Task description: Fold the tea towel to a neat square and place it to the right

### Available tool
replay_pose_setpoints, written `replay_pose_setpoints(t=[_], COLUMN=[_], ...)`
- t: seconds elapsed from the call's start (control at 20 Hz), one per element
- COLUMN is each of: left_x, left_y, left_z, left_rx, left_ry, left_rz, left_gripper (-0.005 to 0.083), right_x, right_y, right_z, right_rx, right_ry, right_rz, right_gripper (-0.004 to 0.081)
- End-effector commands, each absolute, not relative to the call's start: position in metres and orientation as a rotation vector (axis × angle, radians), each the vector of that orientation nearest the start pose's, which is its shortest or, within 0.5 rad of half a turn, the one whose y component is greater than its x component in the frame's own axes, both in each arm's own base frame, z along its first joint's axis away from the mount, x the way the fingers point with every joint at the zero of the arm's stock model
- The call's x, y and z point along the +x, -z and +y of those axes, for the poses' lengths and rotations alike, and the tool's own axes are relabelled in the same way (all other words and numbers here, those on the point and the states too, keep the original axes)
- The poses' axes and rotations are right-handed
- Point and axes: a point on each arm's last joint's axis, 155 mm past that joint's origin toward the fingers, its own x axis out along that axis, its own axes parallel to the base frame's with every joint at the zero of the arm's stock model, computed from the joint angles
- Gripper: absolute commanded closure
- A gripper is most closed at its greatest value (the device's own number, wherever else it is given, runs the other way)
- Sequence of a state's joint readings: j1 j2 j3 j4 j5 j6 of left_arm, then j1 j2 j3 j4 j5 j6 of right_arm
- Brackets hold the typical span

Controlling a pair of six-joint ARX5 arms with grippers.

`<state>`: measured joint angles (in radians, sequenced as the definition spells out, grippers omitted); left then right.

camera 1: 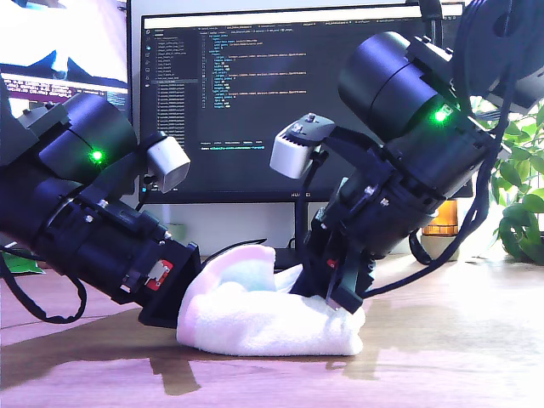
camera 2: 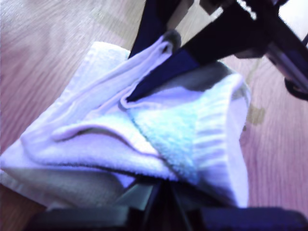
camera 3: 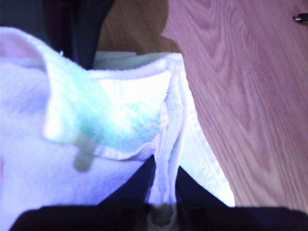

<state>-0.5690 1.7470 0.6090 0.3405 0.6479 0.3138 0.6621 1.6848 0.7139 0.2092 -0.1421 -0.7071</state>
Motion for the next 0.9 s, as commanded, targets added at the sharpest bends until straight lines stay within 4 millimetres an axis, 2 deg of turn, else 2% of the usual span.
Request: replay_pose_setpoints(t=[0.0, 0.25, 0.45, 0.55, 0.7, 0.85], left_x=[0.222, 0.228, 0.247, 0.251, 0.249, 0.235], left_y=[0.018, -0.009, -0.033, -0.053, -0.080, -0.089], left_z=[-0.280, -0.277, -0.262, -0.257, -0.253, -0.250], left_rx=[0.215, 0.237, 0.265, 0.263, 0.251, 0.240], left_ry=[1.278, 1.241, 1.115, 1.084, 1.076, 1.104], left_rz=[0.811, 0.762, 0.720, 0.678, 0.624, 0.642], left_gripper=[0.0797, 0.0797, 0.0797, 0.0797, 0.0797, 0.0797], right_x=[0.314, 0.308, 0.308, 0.308, 0.307, 0.307], right_y=[-0.002, 0.021, 0.022, 0.022, 0.022, 0.022], right_z=[0.270, 0.265, 0.265, 0.265, 0.265, 0.265], right_rx=[-0.846, -0.858, -0.858, -0.859, -0.858, -0.858], right_ry=[-1.004, -1.018, -1.020, -1.020, -1.021, -1.021], right_rz=[0.528, 0.592, 0.594, 0.595, 0.595, 0.595], right_gripper=[0.0781, 0.0781, 0.0781, 0.0781, 0.0781, 0.0781])
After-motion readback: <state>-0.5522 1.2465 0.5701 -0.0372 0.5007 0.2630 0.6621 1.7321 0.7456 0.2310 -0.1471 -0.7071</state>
